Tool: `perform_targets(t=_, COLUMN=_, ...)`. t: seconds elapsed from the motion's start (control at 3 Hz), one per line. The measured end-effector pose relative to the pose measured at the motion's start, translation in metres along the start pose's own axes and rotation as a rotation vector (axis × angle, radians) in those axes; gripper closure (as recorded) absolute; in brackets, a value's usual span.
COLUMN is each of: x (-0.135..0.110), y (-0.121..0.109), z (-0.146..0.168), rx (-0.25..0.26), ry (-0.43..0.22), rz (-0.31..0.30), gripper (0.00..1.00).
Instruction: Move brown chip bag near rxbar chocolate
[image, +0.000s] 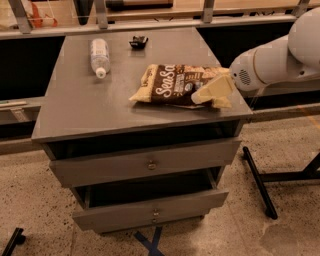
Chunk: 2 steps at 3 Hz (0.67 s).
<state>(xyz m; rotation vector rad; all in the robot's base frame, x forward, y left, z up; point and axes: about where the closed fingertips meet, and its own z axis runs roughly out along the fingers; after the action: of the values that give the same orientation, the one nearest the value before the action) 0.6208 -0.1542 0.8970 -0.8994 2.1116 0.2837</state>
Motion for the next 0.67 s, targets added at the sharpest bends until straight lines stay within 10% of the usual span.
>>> perform_targets(t=0.67, x=0.0094, y=0.0069, z=0.0257, rx=-0.028, ry=0.036, rz=0.014, gripper=0.16)
